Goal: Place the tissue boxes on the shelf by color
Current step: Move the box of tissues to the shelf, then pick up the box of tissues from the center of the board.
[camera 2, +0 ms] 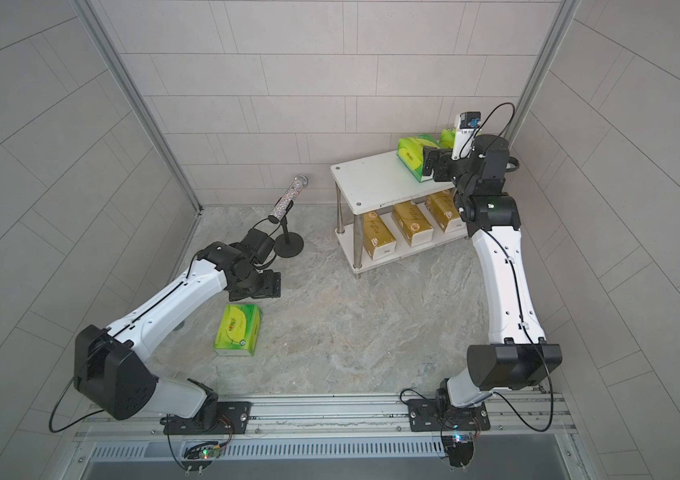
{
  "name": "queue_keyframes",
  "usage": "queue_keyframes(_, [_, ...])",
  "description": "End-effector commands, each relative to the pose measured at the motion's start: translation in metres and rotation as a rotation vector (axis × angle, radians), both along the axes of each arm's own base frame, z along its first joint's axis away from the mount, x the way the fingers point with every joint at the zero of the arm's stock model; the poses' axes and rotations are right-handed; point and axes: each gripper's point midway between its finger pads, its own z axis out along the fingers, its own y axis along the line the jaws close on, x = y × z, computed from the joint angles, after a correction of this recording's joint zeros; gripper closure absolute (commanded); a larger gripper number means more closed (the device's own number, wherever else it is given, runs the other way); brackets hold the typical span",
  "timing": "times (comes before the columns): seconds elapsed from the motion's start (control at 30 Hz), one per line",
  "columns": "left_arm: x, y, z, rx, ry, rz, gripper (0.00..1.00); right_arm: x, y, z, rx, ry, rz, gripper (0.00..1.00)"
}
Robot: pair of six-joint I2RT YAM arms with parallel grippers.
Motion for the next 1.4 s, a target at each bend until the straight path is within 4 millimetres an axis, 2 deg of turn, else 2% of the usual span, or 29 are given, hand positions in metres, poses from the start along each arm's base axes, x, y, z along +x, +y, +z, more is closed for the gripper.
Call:
queue_keyframes(0.0, [-0.003, 0.018, 0.018, 0.091, -0.035, 0.009, 0.11, -0.038, 0.018, -0.063, 0.198, 0.233, 0.017, 0.04])
queue_keyframes(0.13, [-0.010, 0.032, 0.020, 0.154, -0.034, 0.005, 0.10, -0.091, 0.046, -0.117, 0.204, 0.345, 0.030, 0.04])
queue_keyframes(0.3, [-0.024, 0.050, 0.011, 0.230, 0.013, 0.018, 0.07, -0.161, 0.066, -0.170, 0.204, 0.472, 0.038, 0.04])
queue_keyframes(0.43, [-0.036, 0.047, -0.016, 0.193, 0.081, -0.005, 0.05, -0.197, 0.083, -0.207, 0.192, 0.547, 0.088, 0.05])
queue_keyframes(0.53, [-0.044, 0.043, -0.034, 0.167, 0.124, -0.026, 0.07, -0.215, 0.090, -0.234, 0.162, 0.604, 0.112, 0.06])
queue_keyframes(0.67, [-0.050, 0.047, -0.053, 0.187, 0.152, -0.026, 0.14, -0.225, 0.098, -0.262, 0.152, 0.663, 0.138, 0.06])
queue_keyframes(0.77, [-0.053, 0.041, -0.072, 0.157, 0.177, -0.015, 0.20, -0.227, 0.103, -0.278, 0.134, 0.700, 0.152, 0.06])
queue_keyframes(0.87, [-0.056, 0.034, -0.090, 0.134, 0.197, -0.002, 0.28, -0.224, 0.109, -0.283, 0.125, 0.715, 0.167, 0.07])
queue_keyframes(1.03, [-0.052, 0.021, -0.104, 0.147, 0.207, -0.022, 0.37, -0.221, 0.112, -0.284, 0.102, 0.720, 0.178, 0.07])
queue_keyframes(1.1, [-0.049, 0.009, -0.108, 0.134, 0.210, -0.039, 0.42, -0.221, 0.111, -0.286, 0.093, 0.723, 0.179, 0.07])
queue_keyframes(1.23, [-0.044, -0.032, -0.116, 0.082, 0.224, -0.079, 0.45, -0.223, 0.108, -0.291, 0.075, 0.731, 0.171, 0.07])
queue_keyframes(1.37, [-0.036, -0.082, -0.103, 0.023, 0.185, -0.116, 0.44, -0.227, 0.102, -0.293, 0.061, 0.729, 0.154, 0.06])
